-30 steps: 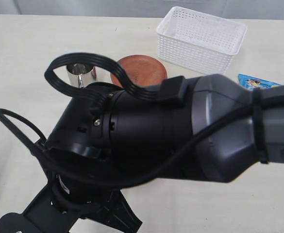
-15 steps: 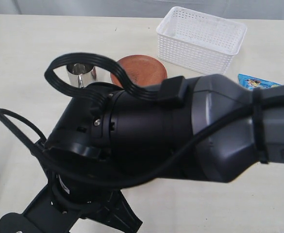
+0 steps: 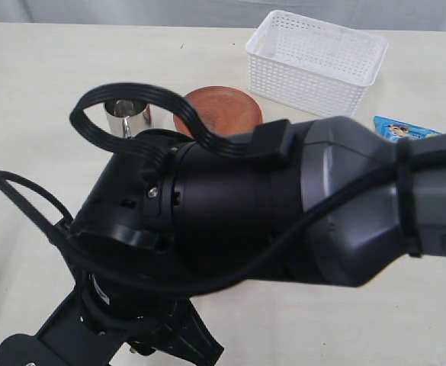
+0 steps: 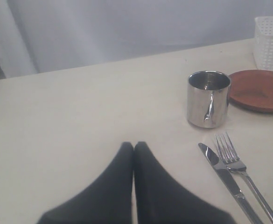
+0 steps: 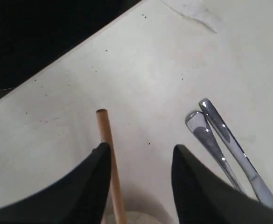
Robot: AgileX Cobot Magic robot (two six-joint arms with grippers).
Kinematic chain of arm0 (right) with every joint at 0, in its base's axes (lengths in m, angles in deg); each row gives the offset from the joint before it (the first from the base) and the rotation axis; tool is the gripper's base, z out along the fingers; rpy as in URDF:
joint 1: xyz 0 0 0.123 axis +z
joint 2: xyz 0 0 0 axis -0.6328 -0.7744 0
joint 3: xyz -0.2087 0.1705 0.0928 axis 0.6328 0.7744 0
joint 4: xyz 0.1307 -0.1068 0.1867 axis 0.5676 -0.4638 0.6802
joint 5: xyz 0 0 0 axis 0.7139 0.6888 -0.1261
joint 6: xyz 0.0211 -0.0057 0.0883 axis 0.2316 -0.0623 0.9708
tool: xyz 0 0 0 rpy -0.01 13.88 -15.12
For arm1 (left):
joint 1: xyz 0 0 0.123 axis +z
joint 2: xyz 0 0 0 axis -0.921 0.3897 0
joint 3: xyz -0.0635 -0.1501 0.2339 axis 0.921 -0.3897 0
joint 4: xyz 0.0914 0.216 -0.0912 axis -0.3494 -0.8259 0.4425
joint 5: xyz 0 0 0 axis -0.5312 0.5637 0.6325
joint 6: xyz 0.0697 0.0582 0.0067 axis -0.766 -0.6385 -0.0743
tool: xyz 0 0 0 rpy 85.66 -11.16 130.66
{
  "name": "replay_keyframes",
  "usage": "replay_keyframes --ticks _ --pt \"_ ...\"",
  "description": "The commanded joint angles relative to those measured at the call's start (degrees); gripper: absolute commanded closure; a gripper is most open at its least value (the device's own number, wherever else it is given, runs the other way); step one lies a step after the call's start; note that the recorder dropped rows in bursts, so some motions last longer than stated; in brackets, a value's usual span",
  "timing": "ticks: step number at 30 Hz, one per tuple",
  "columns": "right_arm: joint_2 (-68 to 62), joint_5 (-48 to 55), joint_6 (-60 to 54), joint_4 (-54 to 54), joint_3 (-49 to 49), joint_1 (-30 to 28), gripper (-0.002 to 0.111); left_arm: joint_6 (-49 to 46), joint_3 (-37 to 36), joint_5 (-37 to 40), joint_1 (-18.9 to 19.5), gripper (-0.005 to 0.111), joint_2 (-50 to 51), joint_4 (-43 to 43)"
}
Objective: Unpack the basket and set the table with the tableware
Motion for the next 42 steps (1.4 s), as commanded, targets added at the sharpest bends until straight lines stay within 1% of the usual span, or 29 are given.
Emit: replay_keyframes --ticks 1,2,3,4,5,6,8,9,10,11,12,13,14,16,17,18,22,23,25,27,30,34,39,42 --pt "1.54 -1.89 2.25 -0.48 0.21 0.04 0.067 0.02 -0.13 -0.26 0.14 0.107 -0.19 0.08" --pt "2.03 -2.84 4.08 -0.48 0.21 0.04 0.067 0.02 -0.13 -0.26 0.14 0.107 -0.19 0.08" --pt "3.23 -5.12 9.92 -0.93 0.21 0.04 0.067 0.02 -0.13 -0.26 0.14 0.107 -0.19 0.08" --pt "4.61 -8.08 20.87 -3.68 0.21 0.04 0.067 0.02 -0.13 -0.26 0.14 0.107 -0.19 0.08" --pt "5.22 -9.39 27.20 -6.04 0.21 0.04 0.067 0.02 -0.13 -0.26 0.14 0.107 -0.19 0.08" --pt "5.70 -10.47 35.97 -9.09 0.21 0.04 0.067 0.02 -0.13 -0.26 0.14 0.107 -0.19 0.08" --pt "6.80 -10.04 53.93 -19.24 -0.04 0.04 0.067 0.02 -0.13 -0.26 0.14 0.107 -0.19 0.08" --pt "7.12 -9.50 60.92 -24.67 -0.15 0.04 0.067 0.02 -0.13 -0.26 0.14 0.107 -0.19 0.08" --pt "7.45 -8.20 70.96 -29.61 -0.22 -0.21 0.067 0.02 -0.13 -0.26 0.14 0.107 -0.19 0.08" --pt "7.72 -7.16 76.75 -32.80 -0.49 -0.69 0.067 0.02 -0.13 -0.26 0.14 0.107 -0.19 0.08" --pt "7.86 -6.30 81.22 -33.94 -0.91 -1.38 0.067 0.02 -0.13 -0.26 0.14 0.107 -0.19 0.08" --pt "7.99 -5.44 84.72 -33.16 -1.29 -2.24 0.070 0.02 -0.13 -0.26 0.14 0.107 -0.19 0.08" --pt "8.24 -4.87 85.41 -31.38 -1.86 -3.10 0.075 0.02 -0.13 -0.26 0.14 0.107 -0.19 0.08" --pt "8.51 -4.05 84.36 -24.36 -3.20 -4.76 0.092 0.02 -0.13 -0.26 0.14 0.107 -0.19 0.08" --pt "8.51 -3.59 82.60 -20.80 -3.78 -5.35 0.101 0.02 -0.13 -0.26 0.14 0.107 -0.19 0.08" --pt "8.51 -3.08 79.52 -15.75 -4.58 -5.94 0.108 0.02 -0.13 -0.26 0.14 0.107 -0.19 0.08" --pt "8.51 0.65 62.93 6.36 -7.27 -6.66 0.109 0.02 -0.13 -0.26 0.14 0.107 -0.19 0.08" --pt "8.51 2.04 60.54 10.42 -7.84 -6.66 0.109 0.02 -0.13 -0.26 0.14 0.107 -0.19 0.08" --pt "8.51 5.25 58.08 18.46 -8.02 -6.66 0.109 0.02 -0.13 -0.26 0.14 0.107 -0.19 0.08" --pt "8.09 8.72 58.20 22.75 -7.65 -6.66 0.109 0.02 -0.13 -0.26 0.14 0.107 -0.19 0.08" --pt "6.53 13.98 58.09 27.05 -7.65 -6.45 0.109 0.02 -0.13 -0.26 0.14 0.107 -0.19 0.08" --pt "3.34 13.79 58.09 30.93 -7.65 -5.43 0.109 0.02 -0.13 -0.26 0.14 0.107 -0.19 0.08" --pt "-1.38 13.47 58.53 30.94 -7.65 -2.27 0.109 0.02 -0.13 -0.26 0.14 0.107 -0.19 0.08" --pt "-3.66 13.47 59.74 29.21 -7.65 -0.76 0.109 0.02 -0.13 -0.26 0.14 0.107 -0.19 0.08"
